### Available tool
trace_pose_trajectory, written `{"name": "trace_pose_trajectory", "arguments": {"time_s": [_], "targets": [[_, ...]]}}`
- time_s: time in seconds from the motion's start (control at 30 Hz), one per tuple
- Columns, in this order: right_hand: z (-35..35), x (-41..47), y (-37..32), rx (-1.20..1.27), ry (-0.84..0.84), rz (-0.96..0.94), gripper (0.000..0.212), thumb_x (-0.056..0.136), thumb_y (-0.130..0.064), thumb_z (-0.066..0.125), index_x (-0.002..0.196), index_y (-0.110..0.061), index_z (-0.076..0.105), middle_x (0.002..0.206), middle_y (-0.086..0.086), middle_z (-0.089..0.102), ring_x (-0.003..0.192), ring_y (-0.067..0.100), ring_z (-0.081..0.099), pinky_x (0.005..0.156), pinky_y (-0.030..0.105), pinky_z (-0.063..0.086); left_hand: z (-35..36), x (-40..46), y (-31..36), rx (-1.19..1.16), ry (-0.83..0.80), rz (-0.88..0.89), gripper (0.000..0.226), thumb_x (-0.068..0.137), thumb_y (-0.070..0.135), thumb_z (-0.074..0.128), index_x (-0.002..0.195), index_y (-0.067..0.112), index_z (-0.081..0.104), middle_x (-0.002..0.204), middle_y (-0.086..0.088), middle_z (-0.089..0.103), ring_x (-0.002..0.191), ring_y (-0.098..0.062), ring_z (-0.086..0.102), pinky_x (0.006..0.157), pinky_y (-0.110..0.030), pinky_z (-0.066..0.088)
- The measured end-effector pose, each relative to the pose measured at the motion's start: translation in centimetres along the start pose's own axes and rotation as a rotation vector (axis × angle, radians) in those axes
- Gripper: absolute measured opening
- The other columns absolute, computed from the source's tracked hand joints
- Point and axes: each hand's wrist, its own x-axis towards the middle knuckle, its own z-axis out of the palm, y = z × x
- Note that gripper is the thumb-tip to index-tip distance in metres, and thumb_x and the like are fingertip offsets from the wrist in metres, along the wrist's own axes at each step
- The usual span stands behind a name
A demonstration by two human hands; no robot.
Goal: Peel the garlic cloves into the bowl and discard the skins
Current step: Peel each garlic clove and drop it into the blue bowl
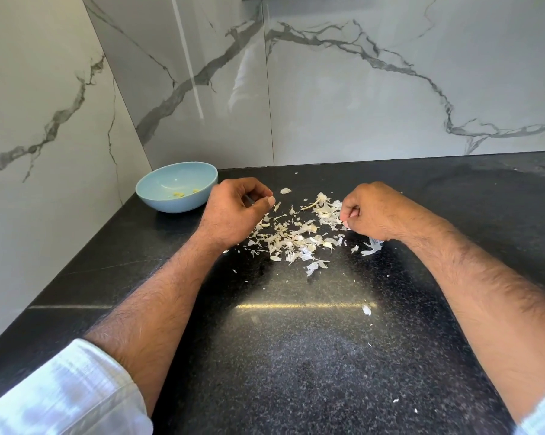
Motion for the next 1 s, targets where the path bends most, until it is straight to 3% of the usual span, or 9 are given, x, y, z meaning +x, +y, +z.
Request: {"name": "trace_pose_trajectory", "arguments": {"time_s": [0.17,0.3,0.43,0.57,0.73,0.8,0.87,1.0], "targets": [[0.2,-0.3,-0.2,-0.036,-0.037,-0.038,0.015,0.093,-0.008,0.069,0.092,-0.024,0.07,0.104,-0.008,0.067,0.09,0.007,0.066,0.086,0.032,0.06,0.0,0.0,0.0,0.002,-0.001,-0.007,0.002,0.097,0.03,0.078,0.095,0.03,0.077,0.081,0.011,0.076,0.073,-0.019,0.073,0.072,-0.046,0.067],[0.1,-0.4,-0.7,0.115,0.14,-0.093,0.017,0.095,-0.005,0.071,0.102,-0.02,0.073,0.093,-0.009,0.071,0.083,0.005,0.069,0.076,0.025,0.06,-0.1,0.0,0.0,-0.005,-0.004,-0.01,0.002,0.097,0.029,0.078,0.096,0.029,0.077,0.082,0.01,0.077,0.072,-0.017,0.074,0.073,-0.044,0.067],[-0.1,-0.3,0.0,0.094,0.178,-0.088,0.021,0.095,0.0,0.067,0.101,-0.017,0.078,0.1,-0.004,0.07,0.085,0.005,0.066,0.08,0.024,0.056,-0.2,-0.1,0.1,-0.004,0.0,-0.011,0.002,0.097,0.029,0.077,0.096,0.029,0.077,0.082,0.011,0.077,0.073,-0.015,0.074,0.073,-0.043,0.067],[-0.6,-0.6,0.6,0.108,0.157,-0.059,0.012,0.09,-0.008,0.079,0.092,-0.02,0.08,0.089,-0.018,0.067,0.073,-0.005,0.062,0.067,0.014,0.047,-0.2,0.0,0.0,-0.002,0.001,-0.003,0.002,0.097,0.029,0.077,0.096,0.028,0.077,0.083,0.01,0.077,0.072,-0.014,0.073,0.074,-0.043,0.067],[0.0,-0.5,-0.5,0.056,0.044,-0.044,0.022,0.091,-0.004,0.075,0.098,-0.024,0.081,0.094,-0.015,0.066,0.083,0.003,0.066,0.072,0.021,0.053,-0.2,0.0,0.0,-0.001,-0.003,0.013,0.002,0.097,0.03,0.078,0.095,0.029,0.078,0.082,0.012,0.076,0.073,-0.011,0.071,0.074,-0.042,0.066],[0.1,-0.5,-0.6,0.066,0.036,-0.032,0.024,0.094,-0.005,0.071,0.102,-0.027,0.079,0.097,-0.01,0.069,0.073,0.0,0.065,0.071,0.028,0.06,-0.2,0.0,0.0,-0.009,-0.007,0.005,0.002,0.097,0.029,0.078,0.095,0.029,0.078,0.082,0.011,0.076,0.072,-0.014,0.072,0.073,-0.043,0.067],[0.0,-0.7,-0.6,0.079,0.029,-0.022,0.026,0.097,-0.005,0.067,0.106,-0.027,0.078,0.084,-0.017,0.064,0.056,-0.003,0.06,0.059,0.024,0.056,-0.2,0.0,0.0,-0.009,-0.011,0.004,0.002,0.097,0.029,0.078,0.096,0.028,0.077,0.082,0.01,0.076,0.072,-0.015,0.073,0.072,-0.043,0.067],[0.0,-0.6,-0.9,0.081,0.023,-0.038,0.025,0.094,-0.006,0.072,0.101,-0.028,0.08,0.097,-0.017,0.065,0.073,0.002,0.066,0.069,0.026,0.061,-0.2,0.0,0.0,-0.001,-0.009,0.012,0.002,0.097,0.028,0.078,0.096,0.027,0.078,0.082,0.011,0.076,0.073,-0.01,0.072,0.075,-0.043,0.067]]}}
